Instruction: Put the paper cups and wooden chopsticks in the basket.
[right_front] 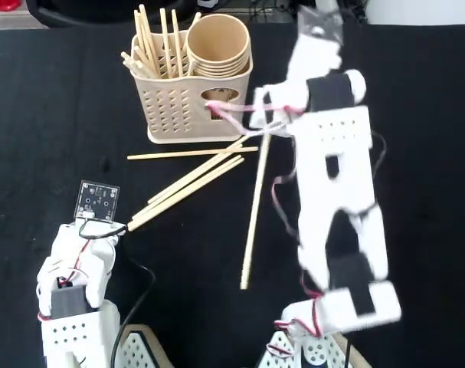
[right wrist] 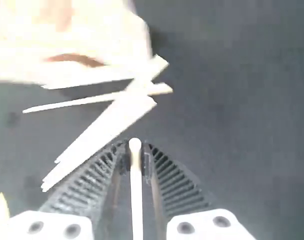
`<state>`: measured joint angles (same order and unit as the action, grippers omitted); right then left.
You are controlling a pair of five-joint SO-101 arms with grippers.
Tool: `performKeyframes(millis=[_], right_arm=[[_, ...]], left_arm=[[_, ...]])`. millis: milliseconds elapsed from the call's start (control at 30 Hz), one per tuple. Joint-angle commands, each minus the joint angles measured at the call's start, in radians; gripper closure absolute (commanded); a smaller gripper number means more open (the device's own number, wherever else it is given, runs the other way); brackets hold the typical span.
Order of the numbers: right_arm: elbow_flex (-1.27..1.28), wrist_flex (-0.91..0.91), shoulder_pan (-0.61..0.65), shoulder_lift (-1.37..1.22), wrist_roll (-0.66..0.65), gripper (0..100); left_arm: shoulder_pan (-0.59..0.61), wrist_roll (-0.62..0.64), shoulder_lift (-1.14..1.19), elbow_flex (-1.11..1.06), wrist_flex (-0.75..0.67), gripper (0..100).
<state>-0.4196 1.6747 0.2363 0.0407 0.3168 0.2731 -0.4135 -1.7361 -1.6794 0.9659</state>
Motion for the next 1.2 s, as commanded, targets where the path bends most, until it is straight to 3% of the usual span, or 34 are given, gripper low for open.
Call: performKeyframes(millis=[0,300,433,700,900,1167], right_arm=[[-0.113,-0.091,0.130,0.171,-0.103,98.7],[-0.128,-0.721,0.327,0.228,-0.203,98.7],[-0.128,-1.022,0.325,0.171,-0.203,98.7],[-0.130,-1.350,0.278,0.016,-0.227,98.7],[-0.128,-1.422,0.256,-0.108,-0.342,98.7],[-0.128,-1.459,0.212,-0.232,-0.345,98.7]], left_arm=[[0.004,-0.006,-0.009,0.012,0.006,97],[0.004,-0.008,-0.009,0.012,0.006,97],[0.004,-0.008,-0.009,0.012,0.006,97],[0.004,-0.008,-0.009,0.004,0.005,97],[0.004,-0.008,-0.009,0.001,-0.002,97],[0.004,-0.008,-0.009,0.001,-0.002,97]])
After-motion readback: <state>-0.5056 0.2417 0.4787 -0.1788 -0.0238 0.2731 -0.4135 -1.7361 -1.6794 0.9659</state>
